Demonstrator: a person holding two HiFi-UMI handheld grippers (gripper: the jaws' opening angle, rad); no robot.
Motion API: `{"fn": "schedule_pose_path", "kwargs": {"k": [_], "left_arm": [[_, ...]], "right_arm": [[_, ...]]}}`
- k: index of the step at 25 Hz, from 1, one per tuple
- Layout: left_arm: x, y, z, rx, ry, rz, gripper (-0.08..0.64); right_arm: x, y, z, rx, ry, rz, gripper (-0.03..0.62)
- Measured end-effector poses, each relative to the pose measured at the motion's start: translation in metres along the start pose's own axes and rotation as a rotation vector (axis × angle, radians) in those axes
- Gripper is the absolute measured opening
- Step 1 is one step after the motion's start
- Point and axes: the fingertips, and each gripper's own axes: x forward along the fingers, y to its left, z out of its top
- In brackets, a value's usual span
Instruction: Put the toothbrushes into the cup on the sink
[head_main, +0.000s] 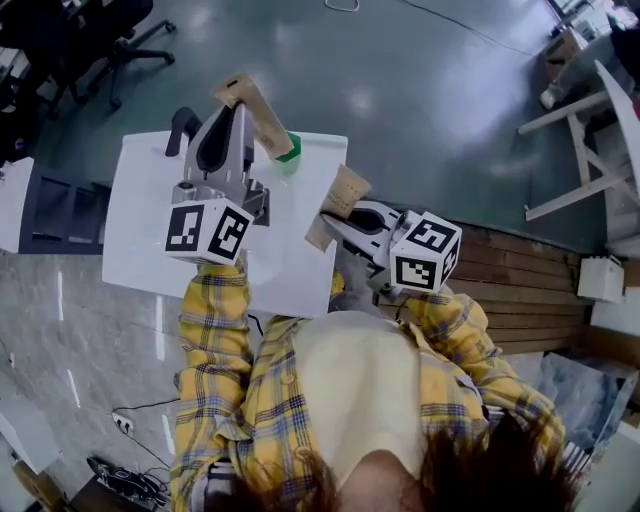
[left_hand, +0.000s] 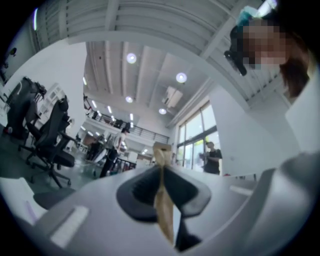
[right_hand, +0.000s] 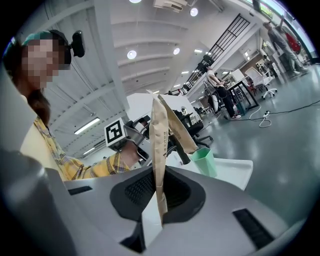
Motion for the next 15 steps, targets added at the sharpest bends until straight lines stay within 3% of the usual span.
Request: {"fn": "schedule_pose_path", "kwargs": {"k": [5, 11, 15], "left_arm": [[0.015, 0.012, -0.020, 0.076, -0.001, 0.001, 0.032], [0.017, 0.009, -0.054, 0.174, 0.058, -0.028, 0.034], [0.018, 0.013, -0.068, 0.182, 0.081, -0.025, 0.034]], "right_arm": [[0.007, -0.010, 0.002, 0.019, 0.004, -0.014, 0.032], [0.007, -0.017, -0.001, 0.028, 0.007, -0.024, 0.032], [0.007, -0.018, -0.002, 0.035, 0.013, -0.027, 0.032]]}}
